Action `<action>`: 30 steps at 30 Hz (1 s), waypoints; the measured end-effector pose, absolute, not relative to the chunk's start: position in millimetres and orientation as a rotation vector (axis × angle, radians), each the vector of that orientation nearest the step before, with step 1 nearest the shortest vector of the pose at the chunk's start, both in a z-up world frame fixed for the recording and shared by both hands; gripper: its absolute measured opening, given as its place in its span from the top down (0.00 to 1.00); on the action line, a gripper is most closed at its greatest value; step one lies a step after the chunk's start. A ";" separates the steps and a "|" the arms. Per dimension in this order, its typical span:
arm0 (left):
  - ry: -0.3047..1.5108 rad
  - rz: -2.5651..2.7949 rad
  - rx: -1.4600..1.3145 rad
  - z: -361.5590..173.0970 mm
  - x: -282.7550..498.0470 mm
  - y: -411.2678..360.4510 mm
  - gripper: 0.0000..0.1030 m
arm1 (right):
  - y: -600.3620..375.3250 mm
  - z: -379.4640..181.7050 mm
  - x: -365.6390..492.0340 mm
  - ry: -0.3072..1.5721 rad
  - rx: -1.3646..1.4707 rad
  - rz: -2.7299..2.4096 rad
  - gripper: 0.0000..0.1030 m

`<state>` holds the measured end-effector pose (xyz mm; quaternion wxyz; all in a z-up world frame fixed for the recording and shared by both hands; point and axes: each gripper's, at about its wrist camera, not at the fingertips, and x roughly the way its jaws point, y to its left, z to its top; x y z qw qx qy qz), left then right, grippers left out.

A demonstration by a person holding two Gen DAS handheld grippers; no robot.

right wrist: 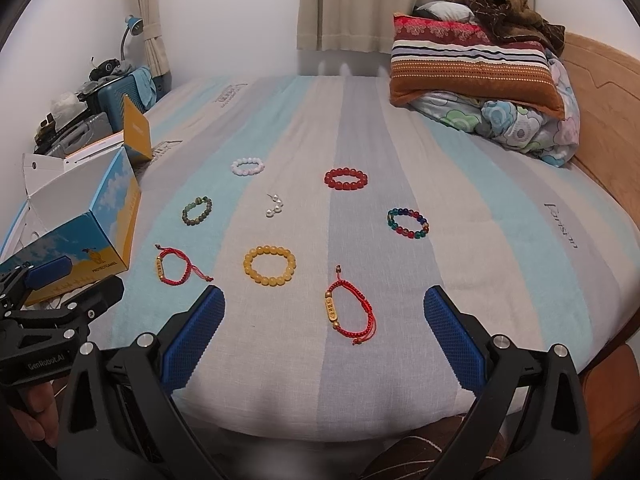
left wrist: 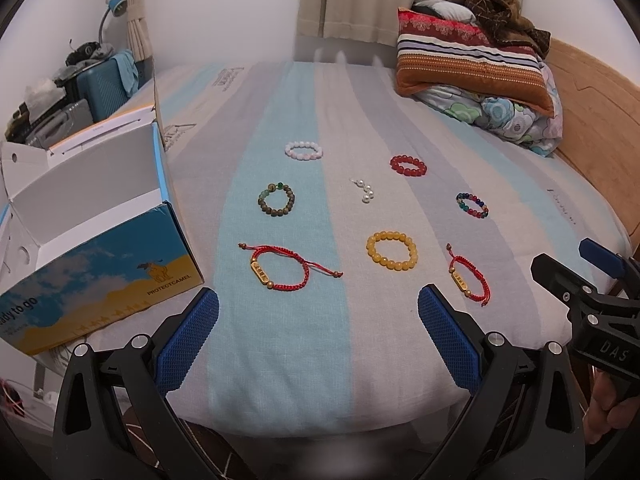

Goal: Organize jewelry

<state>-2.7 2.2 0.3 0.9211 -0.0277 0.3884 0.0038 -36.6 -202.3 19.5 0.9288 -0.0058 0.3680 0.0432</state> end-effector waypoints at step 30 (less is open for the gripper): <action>0.801 0.021 -0.050 1.9 -2.3 3.4 0.05 | -199.8 17.9 -35.6 0.759 -0.003 0.107 0.07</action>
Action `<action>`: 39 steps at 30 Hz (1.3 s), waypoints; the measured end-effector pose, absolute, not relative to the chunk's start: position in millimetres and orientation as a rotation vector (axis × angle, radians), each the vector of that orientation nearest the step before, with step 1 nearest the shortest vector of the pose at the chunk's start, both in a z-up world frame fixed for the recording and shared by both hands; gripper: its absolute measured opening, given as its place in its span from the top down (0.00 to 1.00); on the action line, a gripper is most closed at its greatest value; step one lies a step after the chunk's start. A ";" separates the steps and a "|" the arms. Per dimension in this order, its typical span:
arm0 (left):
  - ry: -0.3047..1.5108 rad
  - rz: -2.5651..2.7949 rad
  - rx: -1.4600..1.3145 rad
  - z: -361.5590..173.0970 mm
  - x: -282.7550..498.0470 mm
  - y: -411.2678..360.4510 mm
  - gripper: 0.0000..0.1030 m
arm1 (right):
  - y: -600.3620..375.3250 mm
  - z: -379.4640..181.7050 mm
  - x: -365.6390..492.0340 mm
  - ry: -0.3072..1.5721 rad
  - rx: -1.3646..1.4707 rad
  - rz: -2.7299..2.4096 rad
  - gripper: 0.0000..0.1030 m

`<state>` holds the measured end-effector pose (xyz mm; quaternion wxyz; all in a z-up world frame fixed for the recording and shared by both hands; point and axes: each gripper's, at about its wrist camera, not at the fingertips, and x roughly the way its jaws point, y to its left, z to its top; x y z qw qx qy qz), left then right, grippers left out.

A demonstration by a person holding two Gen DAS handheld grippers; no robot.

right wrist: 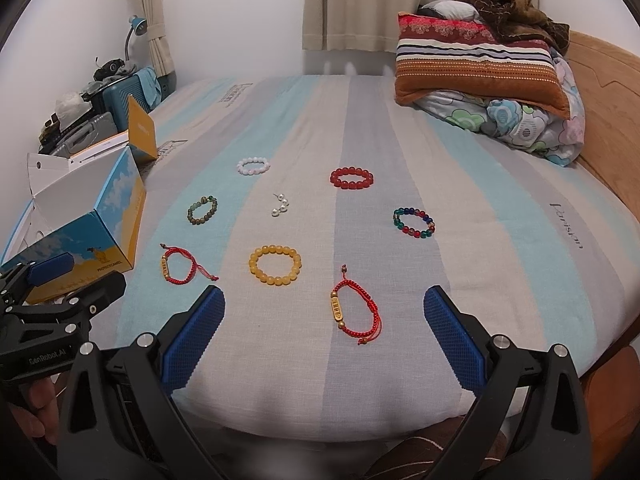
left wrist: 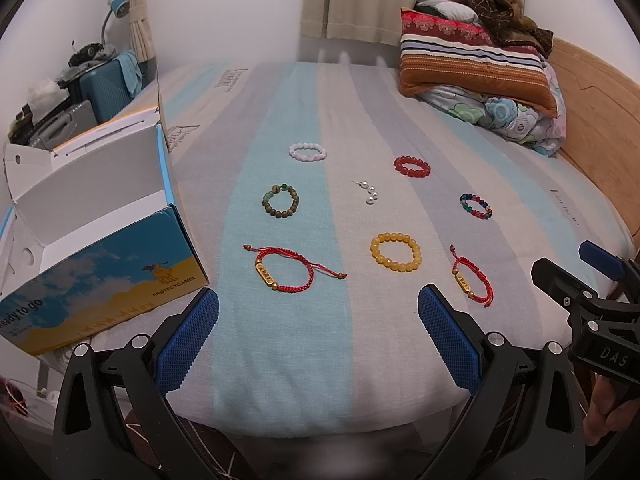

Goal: Organize jewelry

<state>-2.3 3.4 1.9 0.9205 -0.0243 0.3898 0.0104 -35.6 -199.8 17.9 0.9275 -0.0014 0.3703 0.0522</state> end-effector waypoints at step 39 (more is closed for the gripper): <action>0.941 0.023 0.000 -125.5 111.8 -0.9 0.43 | -221.1 -117.9 65.7 1.064 -0.052 0.118 0.51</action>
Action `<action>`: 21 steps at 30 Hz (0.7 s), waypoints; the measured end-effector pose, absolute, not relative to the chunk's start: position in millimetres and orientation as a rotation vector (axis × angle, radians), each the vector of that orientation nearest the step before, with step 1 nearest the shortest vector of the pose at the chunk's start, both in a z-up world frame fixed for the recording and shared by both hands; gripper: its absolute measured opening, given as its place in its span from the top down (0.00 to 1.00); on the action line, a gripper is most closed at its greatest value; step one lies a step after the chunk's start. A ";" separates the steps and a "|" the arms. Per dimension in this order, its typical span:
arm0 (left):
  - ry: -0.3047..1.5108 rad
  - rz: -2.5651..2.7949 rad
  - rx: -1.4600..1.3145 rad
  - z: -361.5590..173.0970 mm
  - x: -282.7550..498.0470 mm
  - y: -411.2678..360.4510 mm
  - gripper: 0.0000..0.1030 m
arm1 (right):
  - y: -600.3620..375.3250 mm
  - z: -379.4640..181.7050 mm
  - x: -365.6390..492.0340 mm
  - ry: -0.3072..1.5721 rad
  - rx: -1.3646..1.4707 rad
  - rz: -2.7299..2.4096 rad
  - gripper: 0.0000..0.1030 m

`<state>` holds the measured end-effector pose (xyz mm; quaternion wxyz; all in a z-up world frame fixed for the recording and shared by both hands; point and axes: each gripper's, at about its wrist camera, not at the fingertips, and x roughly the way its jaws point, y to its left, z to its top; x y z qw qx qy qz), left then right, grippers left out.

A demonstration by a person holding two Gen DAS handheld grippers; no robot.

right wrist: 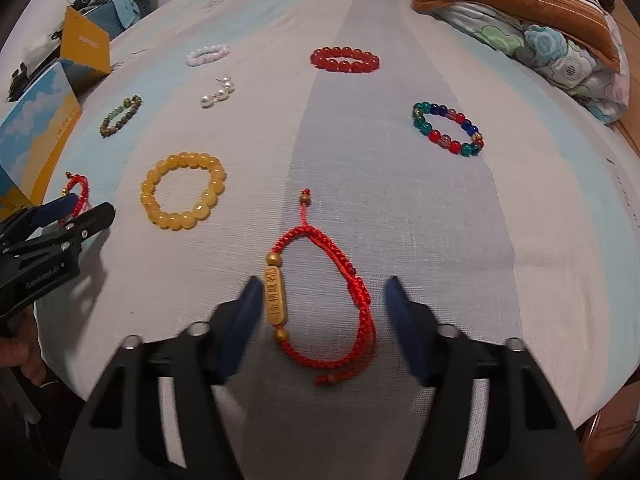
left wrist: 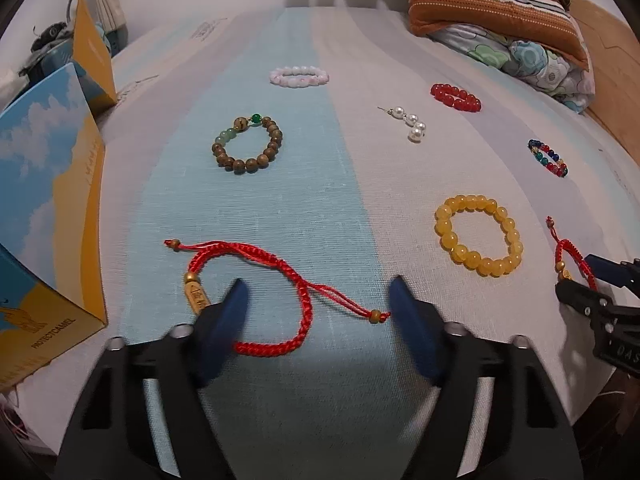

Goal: Organize jewelry
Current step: 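Grasp a red cord bracelet with the right tool while the left tool grasps another, then carry both red cord bracelets into the white box and open both tools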

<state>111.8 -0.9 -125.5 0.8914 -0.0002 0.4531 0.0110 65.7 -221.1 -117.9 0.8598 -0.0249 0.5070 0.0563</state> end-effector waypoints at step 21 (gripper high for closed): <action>0.932 -0.039 -0.011 -85.3 89.0 1.2 0.95 | -228.4 -87.4 55.3 1.008 0.009 0.084 0.88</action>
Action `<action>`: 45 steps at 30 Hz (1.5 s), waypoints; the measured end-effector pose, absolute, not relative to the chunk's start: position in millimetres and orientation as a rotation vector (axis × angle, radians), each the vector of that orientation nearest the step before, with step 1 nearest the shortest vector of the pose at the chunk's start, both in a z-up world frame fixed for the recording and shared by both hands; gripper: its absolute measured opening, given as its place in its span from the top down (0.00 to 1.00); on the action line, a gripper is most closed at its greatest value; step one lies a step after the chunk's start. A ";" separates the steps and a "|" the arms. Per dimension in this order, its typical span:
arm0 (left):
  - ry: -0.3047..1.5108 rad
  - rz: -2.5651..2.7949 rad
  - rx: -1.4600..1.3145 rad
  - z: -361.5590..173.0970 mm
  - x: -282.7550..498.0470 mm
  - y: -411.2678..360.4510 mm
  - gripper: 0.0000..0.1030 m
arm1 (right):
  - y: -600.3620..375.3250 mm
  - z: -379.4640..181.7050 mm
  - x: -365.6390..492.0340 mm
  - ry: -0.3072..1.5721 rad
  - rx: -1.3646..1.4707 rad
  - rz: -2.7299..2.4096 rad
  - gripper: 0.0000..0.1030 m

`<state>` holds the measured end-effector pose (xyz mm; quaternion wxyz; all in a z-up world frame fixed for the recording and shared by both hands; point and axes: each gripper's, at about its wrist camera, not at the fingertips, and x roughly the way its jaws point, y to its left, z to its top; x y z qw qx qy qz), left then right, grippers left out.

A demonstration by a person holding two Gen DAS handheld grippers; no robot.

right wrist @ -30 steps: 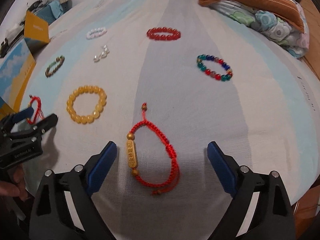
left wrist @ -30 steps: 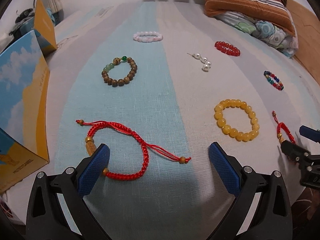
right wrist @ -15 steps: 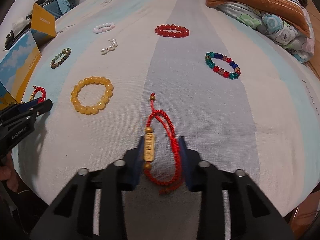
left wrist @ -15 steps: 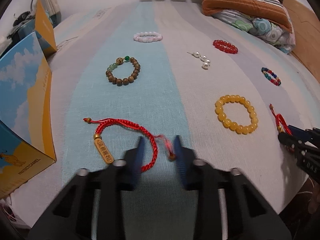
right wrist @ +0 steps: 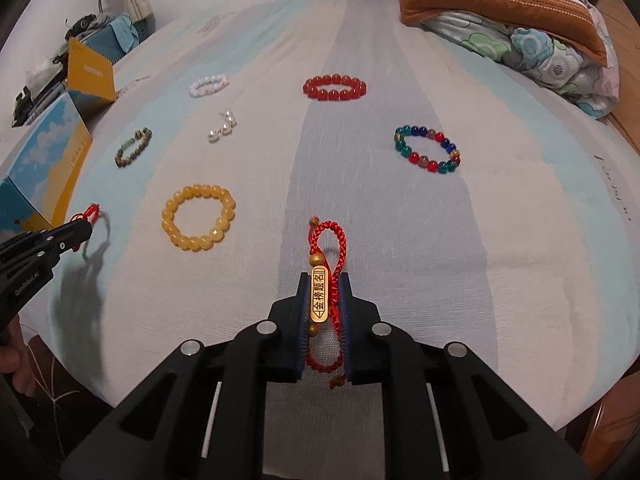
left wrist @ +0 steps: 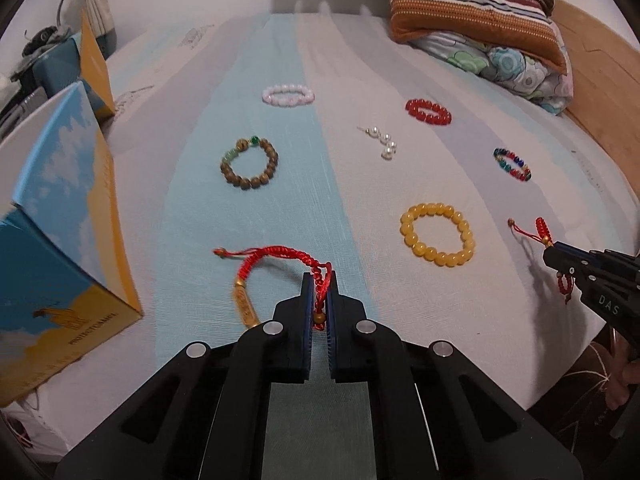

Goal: Organize jewelry
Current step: 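Carry both red cord bracelets into the white box and open both tools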

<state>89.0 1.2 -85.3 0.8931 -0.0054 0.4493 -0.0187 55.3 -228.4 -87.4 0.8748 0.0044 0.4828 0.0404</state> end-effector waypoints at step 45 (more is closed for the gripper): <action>0.755 0.241 -0.113 71.6 39.1 169.6 0.95 | 14.0 89.2 107.1 0.756 -0.117 0.417 0.88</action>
